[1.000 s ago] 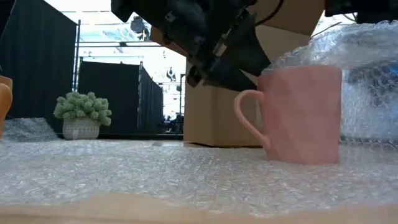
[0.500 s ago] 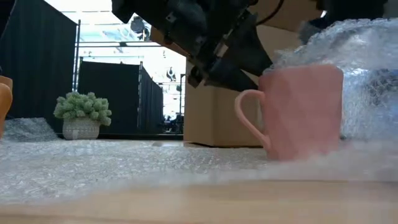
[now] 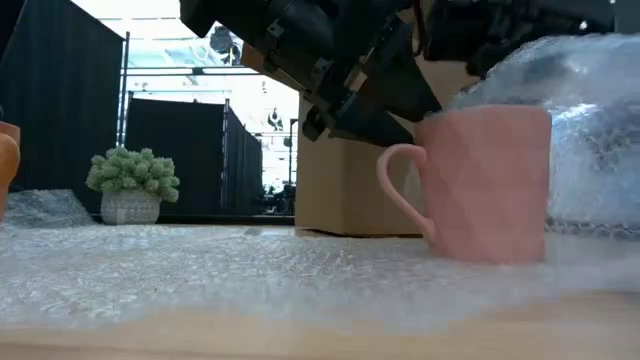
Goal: Wrap mug
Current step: Wrap the pink mug with bubble wrap
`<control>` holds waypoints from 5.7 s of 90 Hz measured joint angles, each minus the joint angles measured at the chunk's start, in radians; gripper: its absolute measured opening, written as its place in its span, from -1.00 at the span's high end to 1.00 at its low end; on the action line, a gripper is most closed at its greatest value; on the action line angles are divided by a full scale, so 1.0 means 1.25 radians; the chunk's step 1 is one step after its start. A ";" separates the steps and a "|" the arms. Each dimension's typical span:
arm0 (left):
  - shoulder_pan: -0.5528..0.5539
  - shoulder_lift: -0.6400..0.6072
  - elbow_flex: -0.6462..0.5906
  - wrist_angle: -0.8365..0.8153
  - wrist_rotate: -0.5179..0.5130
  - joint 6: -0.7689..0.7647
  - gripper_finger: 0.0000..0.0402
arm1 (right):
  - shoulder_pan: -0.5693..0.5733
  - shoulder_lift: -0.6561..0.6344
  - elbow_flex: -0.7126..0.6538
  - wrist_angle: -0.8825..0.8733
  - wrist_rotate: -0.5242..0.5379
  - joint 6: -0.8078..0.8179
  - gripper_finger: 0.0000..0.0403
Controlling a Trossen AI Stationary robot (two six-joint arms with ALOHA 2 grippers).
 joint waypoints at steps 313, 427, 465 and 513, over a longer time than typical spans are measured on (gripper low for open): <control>0.016 0.052 0.005 0.068 -0.001 -0.003 -0.03 | 0.057 -0.026 0.148 -0.211 0.047 0.018 0.00; 0.016 0.052 0.005 0.087 0.002 -0.003 -0.03 | 0.042 0.138 0.096 -0.115 0.036 -0.047 0.61; 0.015 0.052 0.005 0.086 0.001 -0.002 -0.03 | 0.039 0.136 0.097 -0.097 0.009 -0.080 0.79; 0.016 0.052 0.004 0.080 -0.009 -0.004 -0.03 | 0.039 0.070 0.196 -0.221 -0.008 -0.108 -0.38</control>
